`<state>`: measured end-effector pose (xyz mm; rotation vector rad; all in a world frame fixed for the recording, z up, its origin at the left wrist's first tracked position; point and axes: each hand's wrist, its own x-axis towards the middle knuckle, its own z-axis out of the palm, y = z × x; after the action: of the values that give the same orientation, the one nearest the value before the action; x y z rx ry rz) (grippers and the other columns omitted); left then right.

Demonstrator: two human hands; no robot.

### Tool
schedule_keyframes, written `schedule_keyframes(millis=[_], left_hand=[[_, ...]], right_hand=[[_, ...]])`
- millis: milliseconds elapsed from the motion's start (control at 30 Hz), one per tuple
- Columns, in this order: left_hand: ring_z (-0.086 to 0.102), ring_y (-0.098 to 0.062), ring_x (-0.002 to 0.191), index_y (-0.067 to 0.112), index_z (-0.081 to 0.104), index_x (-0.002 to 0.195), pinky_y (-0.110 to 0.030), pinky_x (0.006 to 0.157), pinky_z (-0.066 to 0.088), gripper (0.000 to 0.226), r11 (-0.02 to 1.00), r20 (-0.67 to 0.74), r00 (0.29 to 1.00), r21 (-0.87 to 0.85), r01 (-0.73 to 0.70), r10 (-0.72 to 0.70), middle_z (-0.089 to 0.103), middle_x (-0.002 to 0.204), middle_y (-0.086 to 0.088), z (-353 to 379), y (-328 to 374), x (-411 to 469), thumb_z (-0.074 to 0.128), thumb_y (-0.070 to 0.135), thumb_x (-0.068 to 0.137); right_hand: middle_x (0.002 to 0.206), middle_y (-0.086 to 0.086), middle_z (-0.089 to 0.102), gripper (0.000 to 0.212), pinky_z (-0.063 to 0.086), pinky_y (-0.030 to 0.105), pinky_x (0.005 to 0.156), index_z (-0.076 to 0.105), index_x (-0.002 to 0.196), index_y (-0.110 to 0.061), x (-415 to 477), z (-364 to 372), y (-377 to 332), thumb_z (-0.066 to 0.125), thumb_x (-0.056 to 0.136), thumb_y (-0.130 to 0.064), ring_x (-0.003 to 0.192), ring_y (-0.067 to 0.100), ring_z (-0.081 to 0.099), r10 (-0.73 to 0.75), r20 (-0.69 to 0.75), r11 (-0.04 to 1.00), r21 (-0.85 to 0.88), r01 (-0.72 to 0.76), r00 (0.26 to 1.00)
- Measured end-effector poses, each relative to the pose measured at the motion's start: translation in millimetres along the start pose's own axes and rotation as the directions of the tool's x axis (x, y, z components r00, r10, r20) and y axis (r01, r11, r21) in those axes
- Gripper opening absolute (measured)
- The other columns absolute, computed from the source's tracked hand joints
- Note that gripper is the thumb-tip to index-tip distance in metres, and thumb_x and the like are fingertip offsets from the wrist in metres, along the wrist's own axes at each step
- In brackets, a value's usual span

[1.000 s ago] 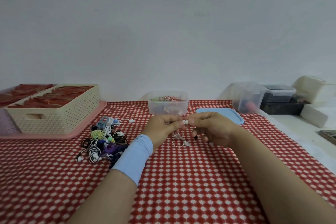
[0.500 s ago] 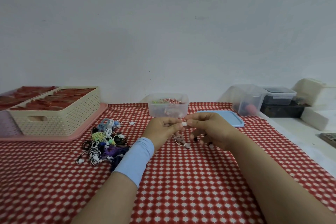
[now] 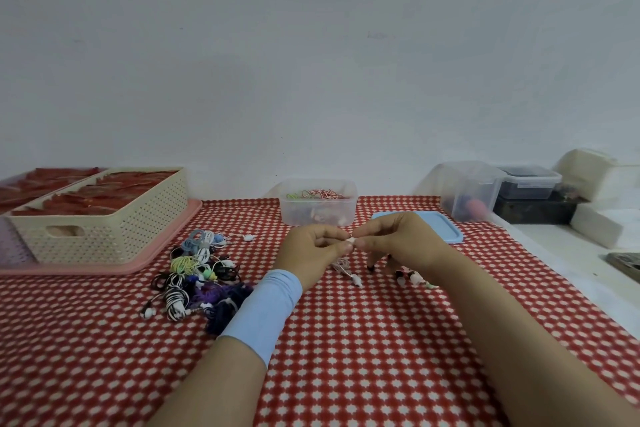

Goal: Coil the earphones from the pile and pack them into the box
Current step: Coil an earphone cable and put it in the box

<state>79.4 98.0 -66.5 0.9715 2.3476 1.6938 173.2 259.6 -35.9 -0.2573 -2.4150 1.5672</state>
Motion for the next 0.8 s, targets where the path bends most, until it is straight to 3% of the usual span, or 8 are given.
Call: schedule_keyframes(millis=[133, 267, 367, 467, 633, 800], left_hand=[[0.069, 0.001, 0.084, 0.026, 0.077, 0.095, -0.01, 0.074, 0.052, 0.013, 1.0, -0.008, 1.0, -0.003, -0.004, 0.004, 0.074, 0.09, 0.015, 0.6, -0.6, 0.7, 0.077, 0.021, 0.083], [0.072, -0.002, 0.085, 0.023, 0.076, 0.095, -0.015, 0.081, 0.055, 0.015, 0.991, 0.03, 0.999, -0.129, 0.023, -0.019, 0.076, 0.094, 0.007, -2.8, 2.1, -0.1, 0.078, 0.016, 0.082], [0.073, -0.007, 0.09, 0.021, 0.076, 0.097, -0.022, 0.088, 0.055, 0.014, 0.989, 0.118, 0.993, -0.146, 0.027, -0.01, 0.078, 0.09, 0.004, -5.7, 3.8, -0.7, 0.077, 0.018, 0.083], [0.073, -0.007, 0.087, 0.022, 0.076, 0.095, -0.025, 0.086, 0.056, 0.011, 0.993, 0.182, 0.983, -0.115, 0.023, -0.002, 0.078, 0.086, 0.005, -6.7, 3.0, -1.2, 0.075, 0.019, 0.084], [0.072, -0.007, 0.093, 0.021, 0.076, 0.1, -0.025, 0.089, 0.053, 0.015, 0.979, 0.161, 0.987, -0.199, 0.038, -0.005, 0.078, 0.092, 0.005, -4.0, 4.4, 0.3, 0.074, 0.021, 0.086], [0.072, -0.004, 0.09, 0.024, 0.074, 0.095, -0.016, 0.08, 0.053, 0.011, 0.983, 0.164, 0.986, -0.181, 0.023, 0.007, 0.078, 0.09, 0.005, -3.3, 5.1, -0.5, 0.074, 0.017, 0.086]], right_hand=[[0.079, -0.001, 0.077, 0.008, 0.053, 0.028, 0.054, 0.08, 0.094, -0.018, -0.2, 1.5, 0.4, 0.076, 0.088, -0.019, 0.064, 0.013, 0.07, -0.015, -0.009, 1.0, -0.021, 0.015, 1.0], [0.093, 0.002, 0.077, 0.016, 0.05, 0.028, 0.055, 0.077, 0.105, -0.012, -0.7, -3.9, 1.1, 0.066, 0.096, -0.02, 0.069, 0.018, 0.068, 0.061, 0.079, 0.984, 0.165, -0.073, 0.995], [0.084, 0.005, 0.075, 0.022, 0.046, 0.021, 0.046, 0.075, 0.109, -0.007, -0.8, -4.6, 4.2, 0.069, 0.089, -0.016, 0.062, 0.013, 0.064, 0.122, 0.192, 0.943, 0.282, -0.174, 0.974], [0.077, 0.005, 0.072, 0.019, 0.044, 0.019, 0.042, 0.076, 0.094, -0.013, 0.5, -2.8, 6.7, 0.074, 0.077, -0.021, 0.059, 0.01, 0.064, 0.19, 0.252, 0.922, 0.286, -0.261, 0.949], [0.084, 0.006, 0.074, 0.02, 0.038, 0.017, 0.041, 0.077, 0.096, -0.012, 4.6, -6.6, 6.3, 0.074, 0.079, -0.021, 0.06, 0.011, 0.065, 0.144, 0.225, 0.919, 0.33, -0.215, 0.964], [0.088, 0.007, 0.074, 0.023, 0.032, 0.021, 0.046, 0.079, 0.091, -0.016, 6.7, -7.6, 8.8, 0.079, 0.073, -0.029, 0.061, 0.013, 0.062, 0.123, 0.171, 0.966, 0.206, -0.158, 0.978]])
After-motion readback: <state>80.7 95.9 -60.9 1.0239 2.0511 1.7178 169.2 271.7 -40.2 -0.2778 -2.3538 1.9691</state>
